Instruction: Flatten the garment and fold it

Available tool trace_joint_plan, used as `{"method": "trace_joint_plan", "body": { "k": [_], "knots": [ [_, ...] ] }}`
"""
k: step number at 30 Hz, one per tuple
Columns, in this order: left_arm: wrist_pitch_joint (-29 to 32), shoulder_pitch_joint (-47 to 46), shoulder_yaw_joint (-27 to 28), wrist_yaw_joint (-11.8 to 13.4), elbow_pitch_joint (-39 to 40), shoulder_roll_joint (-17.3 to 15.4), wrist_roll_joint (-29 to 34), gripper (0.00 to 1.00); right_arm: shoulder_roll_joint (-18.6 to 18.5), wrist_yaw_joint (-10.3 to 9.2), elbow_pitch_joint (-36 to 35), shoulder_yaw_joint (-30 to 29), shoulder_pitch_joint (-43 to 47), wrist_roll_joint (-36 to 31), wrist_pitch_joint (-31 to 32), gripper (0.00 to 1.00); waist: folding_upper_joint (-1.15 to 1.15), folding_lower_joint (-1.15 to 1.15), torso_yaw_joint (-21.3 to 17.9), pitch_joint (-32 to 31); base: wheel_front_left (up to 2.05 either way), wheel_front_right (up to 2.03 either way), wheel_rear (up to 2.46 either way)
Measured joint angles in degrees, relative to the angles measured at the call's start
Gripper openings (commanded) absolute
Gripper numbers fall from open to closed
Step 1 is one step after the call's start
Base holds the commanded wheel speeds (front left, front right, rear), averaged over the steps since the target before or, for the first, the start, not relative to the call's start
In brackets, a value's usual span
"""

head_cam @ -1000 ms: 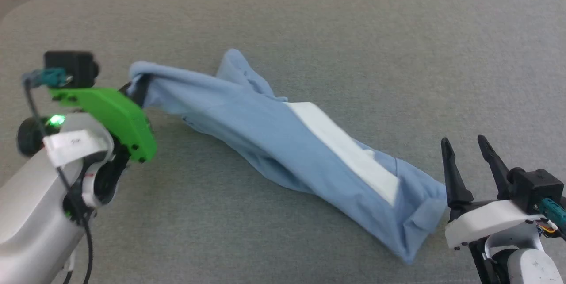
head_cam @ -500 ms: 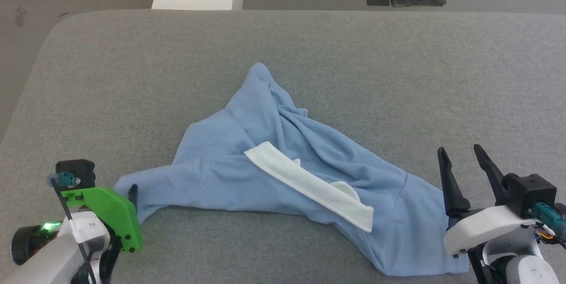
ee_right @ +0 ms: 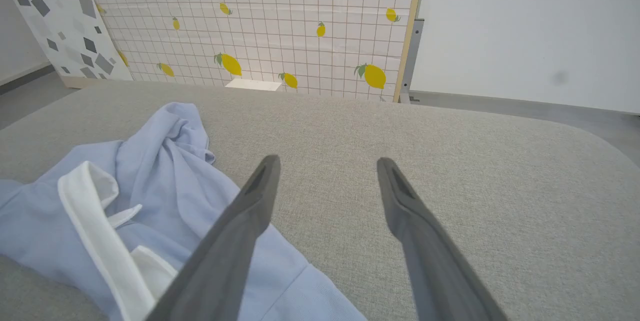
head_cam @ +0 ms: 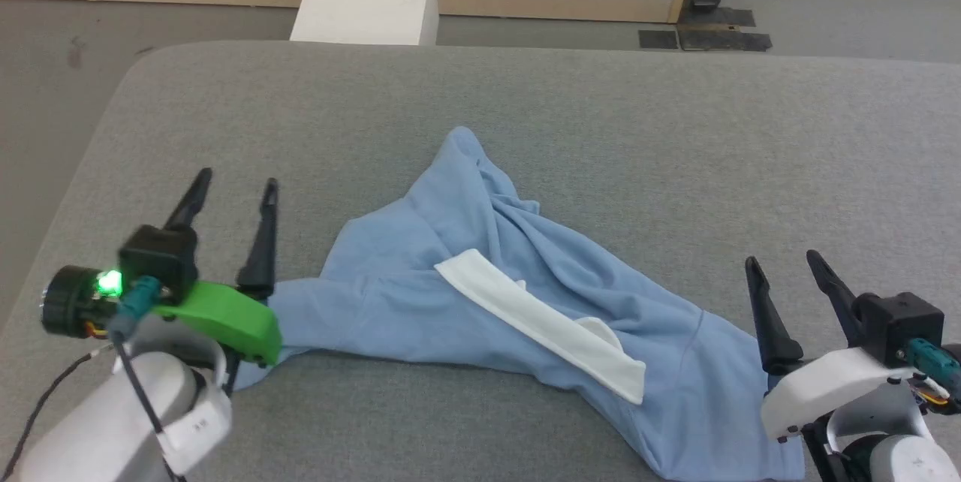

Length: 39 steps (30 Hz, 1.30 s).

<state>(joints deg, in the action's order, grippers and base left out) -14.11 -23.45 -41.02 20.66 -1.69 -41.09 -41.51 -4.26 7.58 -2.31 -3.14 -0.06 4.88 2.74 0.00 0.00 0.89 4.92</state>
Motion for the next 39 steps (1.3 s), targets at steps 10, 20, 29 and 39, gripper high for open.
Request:
{"method": "trace_joint_plan", "body": {
  "k": [10,20,29,39],
  "knots": [
    [-0.41,1.33,-1.70,-0.52,1.45,4.53,5.10,1.00,-13.25,0.00,-1.05,9.12,-5.50,10.44,21.82,1.00,0.00,0.00,3.22,2.79,0.00,0.00,0.00],
    [-0.44,0.12,-1.78,-2.03,0.09,8.16,6.83,1.00,-20.72,0.00,8.39,18.89,-16.45,21.79,43.02,1.00,0.00,0.00,8.24,7.08,0.00,0.00,0.00],
    [-0.45,-1.27,-1.02,-2.53,-1.08,10.57,7.70,1.00,-23.14,0.02,14.75,22.42,-21.48,19.34,44.34,1.00,0.00,0.00,12.72,11.05,0.00,0.00,0.00],
    [-0.60,-0.93,-0.12,-3.55,-3.43,11.38,7.76,1.00,-24.80,0.03,16.01,24.49,-23.70,19.86,36.17,0.00,0.00,0.00,13.92,11.57,0.00,0.00,0.00]
  ]
}}
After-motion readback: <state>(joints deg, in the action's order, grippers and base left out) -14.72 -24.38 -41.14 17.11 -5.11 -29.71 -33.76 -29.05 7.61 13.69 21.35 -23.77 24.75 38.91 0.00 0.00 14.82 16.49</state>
